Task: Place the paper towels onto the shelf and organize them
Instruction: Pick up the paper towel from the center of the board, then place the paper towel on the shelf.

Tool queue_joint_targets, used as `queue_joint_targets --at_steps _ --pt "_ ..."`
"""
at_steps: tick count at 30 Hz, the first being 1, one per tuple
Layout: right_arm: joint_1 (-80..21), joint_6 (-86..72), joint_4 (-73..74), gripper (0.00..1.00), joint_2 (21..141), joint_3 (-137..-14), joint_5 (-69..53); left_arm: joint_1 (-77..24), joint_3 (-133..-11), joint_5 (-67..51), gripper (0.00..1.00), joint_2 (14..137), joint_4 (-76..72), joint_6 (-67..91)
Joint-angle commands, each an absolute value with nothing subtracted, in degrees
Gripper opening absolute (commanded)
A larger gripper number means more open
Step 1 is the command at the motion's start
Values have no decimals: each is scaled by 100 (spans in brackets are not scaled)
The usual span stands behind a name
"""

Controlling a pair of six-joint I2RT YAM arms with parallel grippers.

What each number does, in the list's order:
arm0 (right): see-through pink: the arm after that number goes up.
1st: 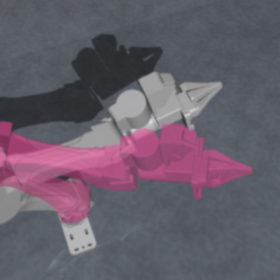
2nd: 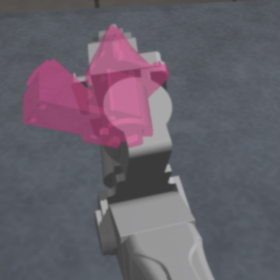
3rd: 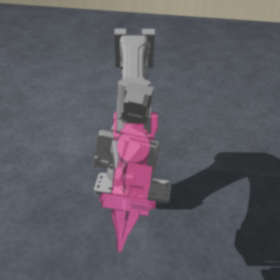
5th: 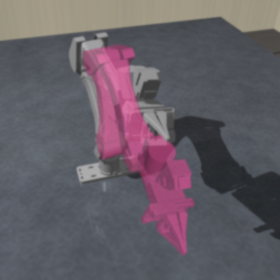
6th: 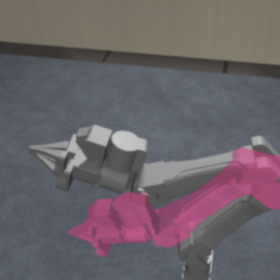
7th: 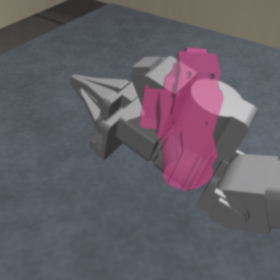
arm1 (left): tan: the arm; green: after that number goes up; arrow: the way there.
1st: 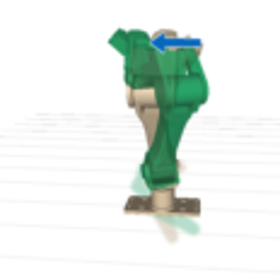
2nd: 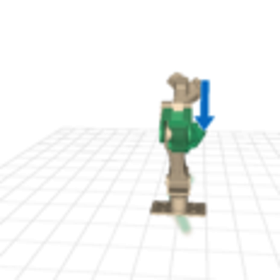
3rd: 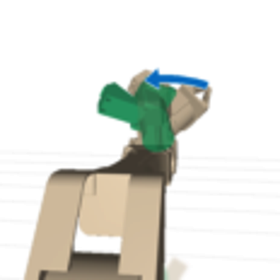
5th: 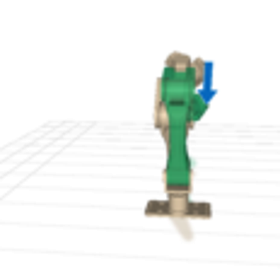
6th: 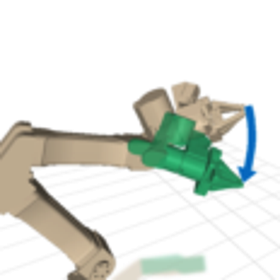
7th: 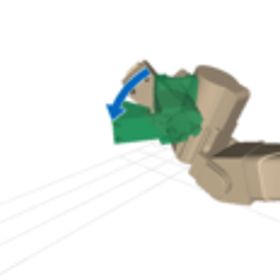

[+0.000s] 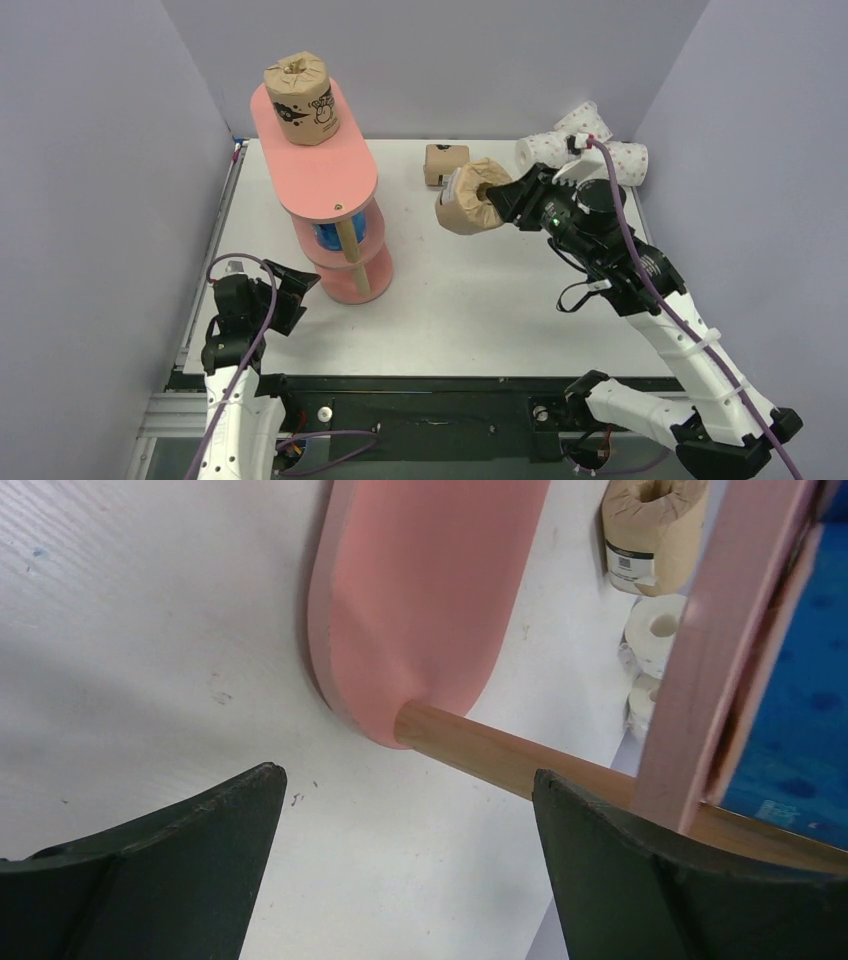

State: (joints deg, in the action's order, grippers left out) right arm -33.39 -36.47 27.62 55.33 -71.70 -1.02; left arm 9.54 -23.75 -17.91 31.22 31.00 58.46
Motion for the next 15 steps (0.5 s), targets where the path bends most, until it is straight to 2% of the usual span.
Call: queue_joint_targets --at_steps 1,9,15 --pt "-3761 -3481 2634 34 6197 -8296 109 1000 -2751 -1873 93 3150 3014 5931" --pt "-4563 -3116 3382 34 7896 -11317 320 1000 -2615 -1784 93 2965 3135 5926" --pt "-4870 -3084 3814 34 9114 -12887 152 999 -2625 -1775 93 3018 3113 5911"
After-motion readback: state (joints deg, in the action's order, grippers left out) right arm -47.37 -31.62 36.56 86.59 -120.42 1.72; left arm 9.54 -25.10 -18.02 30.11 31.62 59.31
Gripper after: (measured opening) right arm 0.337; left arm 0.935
